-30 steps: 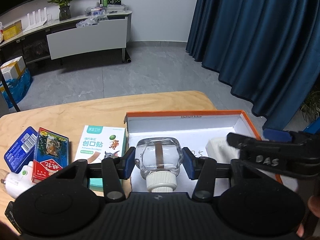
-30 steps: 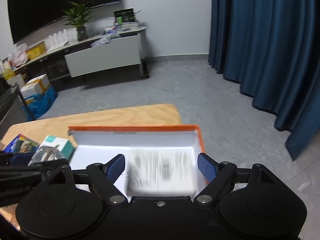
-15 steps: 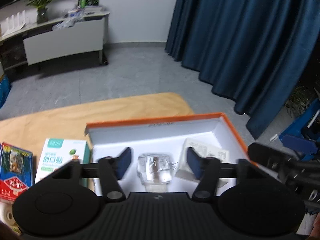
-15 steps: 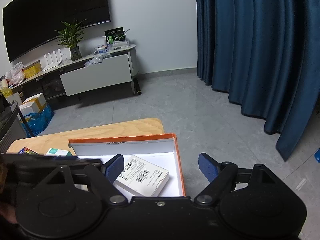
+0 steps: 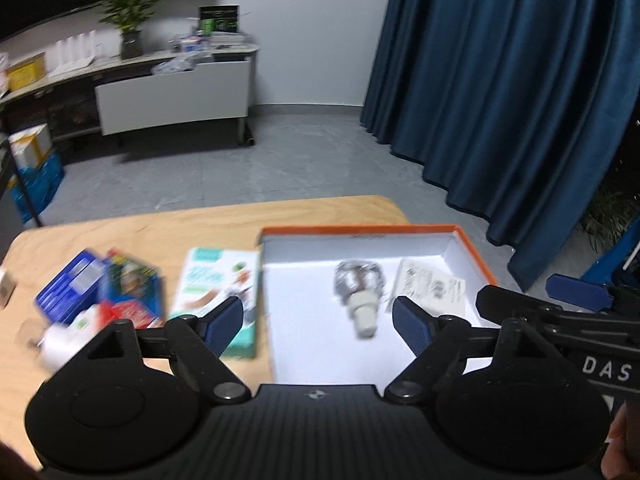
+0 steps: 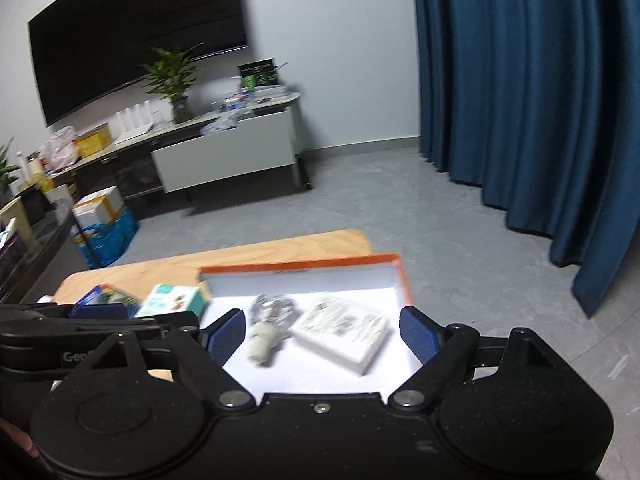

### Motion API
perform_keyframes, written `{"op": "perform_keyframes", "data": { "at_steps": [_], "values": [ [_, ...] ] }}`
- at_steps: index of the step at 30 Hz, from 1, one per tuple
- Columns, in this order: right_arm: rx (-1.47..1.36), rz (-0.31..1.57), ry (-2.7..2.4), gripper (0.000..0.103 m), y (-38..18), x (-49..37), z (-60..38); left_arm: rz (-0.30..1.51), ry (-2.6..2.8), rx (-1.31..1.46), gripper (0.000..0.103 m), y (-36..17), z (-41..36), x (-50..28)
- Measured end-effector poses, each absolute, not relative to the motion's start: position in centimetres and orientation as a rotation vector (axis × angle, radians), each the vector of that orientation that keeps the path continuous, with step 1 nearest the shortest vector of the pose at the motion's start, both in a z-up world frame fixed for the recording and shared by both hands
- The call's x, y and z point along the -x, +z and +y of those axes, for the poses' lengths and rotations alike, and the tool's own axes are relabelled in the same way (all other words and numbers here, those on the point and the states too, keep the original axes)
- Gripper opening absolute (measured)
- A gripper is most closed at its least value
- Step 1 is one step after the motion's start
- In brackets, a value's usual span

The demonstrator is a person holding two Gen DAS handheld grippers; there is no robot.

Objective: Organize rigid objects
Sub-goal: 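Open the left tool to drop the bottle while the right tool releases the box inside, then move both tools back toward the cluttered table items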

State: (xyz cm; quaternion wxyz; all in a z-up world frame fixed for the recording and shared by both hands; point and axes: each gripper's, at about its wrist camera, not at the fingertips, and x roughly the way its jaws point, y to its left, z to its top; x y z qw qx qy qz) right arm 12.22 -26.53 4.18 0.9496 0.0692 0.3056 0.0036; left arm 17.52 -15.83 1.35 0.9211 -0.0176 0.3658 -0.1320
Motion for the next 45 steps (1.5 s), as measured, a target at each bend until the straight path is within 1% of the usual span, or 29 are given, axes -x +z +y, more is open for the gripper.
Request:
{"op": "perform_keyframes", "data": {
  "at_steps": [14, 19, 26, 29, 38, 45],
  "values": [
    [-0.087, 0.684, 0.204, 0.099, 3.3, -10.4, -18.4, 0.759, -0.147, 0.142, 0.085, 0.8, -7.4, -12.6],
    [-0.042, 0.699, 0.269, 0.100, 2.6, -9.8, -15.6, 0.746, -0.100, 0.166, 0.090, 0.3, -4.1, -10.8],
    [-0.010, 0.728, 0.321, 0.099, 1.6, -9.3, -13.2, 0.778, -0.024, 0.202, 0.091, -1.5, 0.2, -9.5],
    [-0.004, 0.740, 0.332, 0.099, 1.1, -9.2, -12.8, 0.785, -0.026, 0.216, 0.091, -2.0, 0.8, -9.3],
    [0.017, 0.775, 0.369, 0.100, 0.0, -9.3, -12.5, 0.784, -0.080, 0.190, 0.092, -3.0, -0.5, -9.7],
    [0.083, 0.768, 0.512, 0.100, -0.5, -11.4, -10.0, 0.788, -0.058, 0.174, 0.092, -3.0, 1.1, -9.1]
  ]
}}
